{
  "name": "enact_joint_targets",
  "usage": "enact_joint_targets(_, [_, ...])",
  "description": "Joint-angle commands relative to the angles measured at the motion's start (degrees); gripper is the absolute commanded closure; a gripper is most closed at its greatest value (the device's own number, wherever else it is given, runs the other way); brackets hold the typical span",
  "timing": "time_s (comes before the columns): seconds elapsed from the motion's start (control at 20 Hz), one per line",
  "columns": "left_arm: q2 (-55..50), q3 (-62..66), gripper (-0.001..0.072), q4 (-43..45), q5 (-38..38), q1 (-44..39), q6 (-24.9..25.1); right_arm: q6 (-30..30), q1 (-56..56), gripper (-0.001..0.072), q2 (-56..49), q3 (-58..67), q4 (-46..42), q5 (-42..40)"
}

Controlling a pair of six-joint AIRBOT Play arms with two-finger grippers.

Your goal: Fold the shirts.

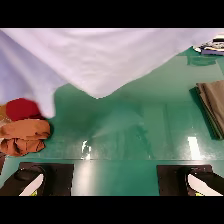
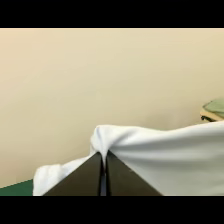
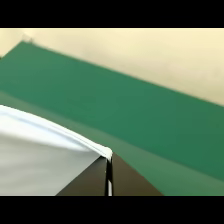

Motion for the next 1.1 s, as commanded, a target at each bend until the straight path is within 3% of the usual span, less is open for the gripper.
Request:
enact_joint_targets(0.0, [0.90, 3.34, 0.0683, -2.34, -3.58, 0.02, -1.97, 1.77, -0.04, 0.0703, 5.25, -0.96, -5.68, -2.23])
enact_joint_targets(0.15, [-1.79, -1.49, 0.0683, -2.32, -11.82, 0.02, -4.13, 2.03, -0.02, 0.0702, 2.03, -0.15, -5.55, 1.25])
enact_joint_targets(0.3, [-6.34, -11.82, 0.0682, -2.34, -18.40, 0.02, -4.39, 3.21, -0.04, 0.0702, -7.56, 2.67, -5.53, 9.99])
enact_joint_targets(0.45, [-12.57, -24.52, 0.0682, -2.34, -19.02, 0.02, -4.04, 3.43, -0.04, 0.0702, -18.82, 2.69, -5.51, 16.37])
enact_joint_targets(0.6, [-21.68, -33.35, 0.0682, -1.99, -7.39, 0.02, -1.64, 3.43, -0.04, 0.0702, -30.34, 2.62, -5.57, 15.80])
enact_joint_targets(0.85, [-36.00, -33.57, 0.0682, -1.99, 19.06, 0.02, -1.16, 4.00, -0.04, 0.0702, -41.94, 2.62, -5.53, 2.19])
enact_joint_targets(1.05, [-41.70, -33.59, 0.0682, -1.92, 23.98, 0.02, -1.16, 4.09, -0.02, 0.0702, -46.10, 2.62, -5.38, -2.27])
